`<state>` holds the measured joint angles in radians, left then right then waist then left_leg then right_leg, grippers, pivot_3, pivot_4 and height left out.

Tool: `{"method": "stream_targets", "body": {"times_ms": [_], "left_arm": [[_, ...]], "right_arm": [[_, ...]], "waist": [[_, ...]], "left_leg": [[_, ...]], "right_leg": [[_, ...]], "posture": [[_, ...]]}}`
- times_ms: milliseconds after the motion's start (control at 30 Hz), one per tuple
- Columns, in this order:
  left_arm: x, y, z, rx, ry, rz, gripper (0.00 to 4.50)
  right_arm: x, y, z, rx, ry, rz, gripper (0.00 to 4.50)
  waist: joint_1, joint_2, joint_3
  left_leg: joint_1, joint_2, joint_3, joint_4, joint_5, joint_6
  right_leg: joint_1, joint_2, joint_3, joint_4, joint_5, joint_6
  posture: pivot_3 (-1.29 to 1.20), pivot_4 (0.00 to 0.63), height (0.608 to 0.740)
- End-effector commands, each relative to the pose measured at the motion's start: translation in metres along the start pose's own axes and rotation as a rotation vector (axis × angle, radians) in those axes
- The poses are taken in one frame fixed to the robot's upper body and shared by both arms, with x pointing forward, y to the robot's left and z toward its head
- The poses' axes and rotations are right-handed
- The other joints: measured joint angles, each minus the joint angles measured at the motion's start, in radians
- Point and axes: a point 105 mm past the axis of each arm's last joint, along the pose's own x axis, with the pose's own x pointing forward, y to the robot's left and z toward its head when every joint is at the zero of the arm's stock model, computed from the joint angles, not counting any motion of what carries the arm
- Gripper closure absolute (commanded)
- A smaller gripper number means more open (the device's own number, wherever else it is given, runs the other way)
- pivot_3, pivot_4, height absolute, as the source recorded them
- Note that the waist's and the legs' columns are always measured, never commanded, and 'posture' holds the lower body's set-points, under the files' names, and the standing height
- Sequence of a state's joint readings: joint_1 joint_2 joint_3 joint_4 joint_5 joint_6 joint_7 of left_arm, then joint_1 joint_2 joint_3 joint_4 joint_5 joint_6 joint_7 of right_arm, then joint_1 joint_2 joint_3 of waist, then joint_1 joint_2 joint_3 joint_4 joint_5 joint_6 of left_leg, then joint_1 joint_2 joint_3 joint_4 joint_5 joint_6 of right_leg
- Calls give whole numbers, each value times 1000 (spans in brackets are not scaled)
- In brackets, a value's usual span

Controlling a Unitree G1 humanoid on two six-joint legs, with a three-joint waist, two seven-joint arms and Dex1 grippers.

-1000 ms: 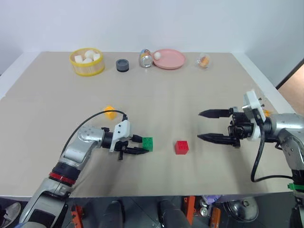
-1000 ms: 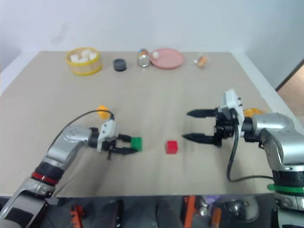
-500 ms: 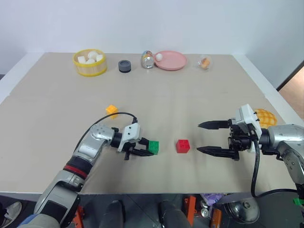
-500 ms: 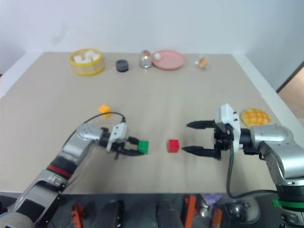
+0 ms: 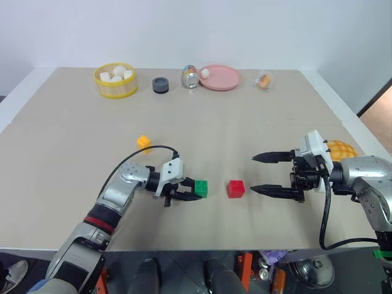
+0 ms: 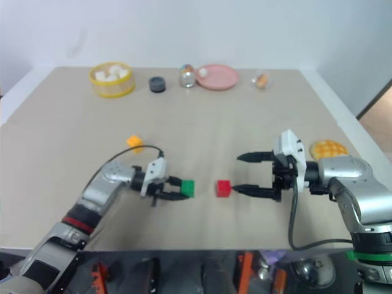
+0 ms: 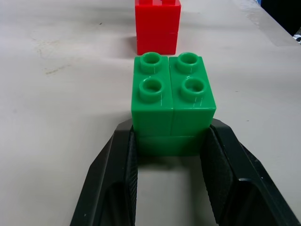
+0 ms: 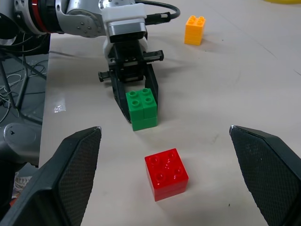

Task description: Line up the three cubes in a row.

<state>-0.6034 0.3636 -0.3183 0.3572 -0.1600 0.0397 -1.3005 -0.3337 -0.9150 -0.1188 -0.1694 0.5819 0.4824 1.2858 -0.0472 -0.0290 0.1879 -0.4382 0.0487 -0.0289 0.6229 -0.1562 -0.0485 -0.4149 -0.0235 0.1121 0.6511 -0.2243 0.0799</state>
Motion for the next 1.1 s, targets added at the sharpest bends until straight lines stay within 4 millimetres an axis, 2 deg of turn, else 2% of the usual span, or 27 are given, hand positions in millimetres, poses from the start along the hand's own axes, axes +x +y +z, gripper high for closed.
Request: {"method": "stream_targets", "body": {"times_ms": [33, 167, 200, 300, 367, 433, 667, 833, 933, 1000, 1100], "left_arm": [[0, -4, 1, 14, 1, -23, 3212], [2, -2, 2, -1, -10, -11, 3212], [3, -2, 2, -6, -17, -6, 2158], [4, 2, 1, 9, -3, 20, 1306], [4, 4, 1, 18, 2, 35, 545], [4, 5, 2, 44, 2, 45, 35], [-10, -1, 17, 21, -86, 47, 35], [-48, -6, 11, -10, -57, 130, 35], [-76, -20, 5, -33, -17, 145, 35], [-85, -26, 4, -44, -4, 153, 35], [-111, -28, 1, -56, 29, 255, 35]], "right_arm": [[-1, -2, 10, -50, -13, -2, 0], [-2, -2, 11, -54, -15, -5, 0], [-2, -2, 11, -55, -17, -5, 0], [-2, -2, 12, -56, -16, -9, 0], [-2, -3, 12, -57, -17, -10, 0], [-2, -3, 12, -57, -17, -9, 0], [-2, -6, 14, -58, -19, -6, 0], [-2, -10, 19, -61, -36, -9, 0], [-3, -11, 22, -64, -42, -6, 0], [-3, -12, 22, -66, -42, -6, 0], [-3, -15, 25, -74, -48, -12, 0]], "waist": [[0, 0, 0], [0, 0, 0], [0, 0, 0], [0, 0, 0], [0, 0, 0], [0, 0, 0], [-1, 0, 0], [-3, 0, 0], [-4, 0, 0], [-3, 0, 0], [1, 0, 0]], "left_leg": [[0, 0, 0, 0, 0, 0], [0, 0, 0, 0, 0, 0], [0, 0, 0, 0, 0, 0], [0, 0, 0, 0, 0, 0], [0, 0, 0, 0, 0, 0], [0, 0, 0, 0, 0, 0], [0, 0, 0, 0, 0, 0], [0, 1, 0, -4, 0, 0], [1, 1, 0, -4, 0, 0], [0, 1, 0, -5, 0, 0], [0, 1, 0, -4, 0, 0]], "right_leg": [[0, 0, 0, 0, 0, 0], [0, 0, 0, 0, 0, 0], [0, 0, 0, 0, 0, 0], [0, 0, 0, 0, 0, 0], [0, 0, 0, 0, 0, 0], [0, 0, 0, 0, 0, 0], [0, 0, 0, 0, 0, 0], [-2, 1, 0, 0, -1, -2], [-2, 1, 0, 0, -1, -3], [-2, 1, 0, 0, -2, -3], [-2, 0, -1, 0, -2, -3]], "posture": [[0, 150, 740], [0, 150, 740], [0, 150, 740], [0, 150, 740], [0, 150, 740], [0, 150, 740], [0, 150, 740], [0, 150, 740], [0, 150, 740], [0, 150, 740], [0, 150, 740]]}}
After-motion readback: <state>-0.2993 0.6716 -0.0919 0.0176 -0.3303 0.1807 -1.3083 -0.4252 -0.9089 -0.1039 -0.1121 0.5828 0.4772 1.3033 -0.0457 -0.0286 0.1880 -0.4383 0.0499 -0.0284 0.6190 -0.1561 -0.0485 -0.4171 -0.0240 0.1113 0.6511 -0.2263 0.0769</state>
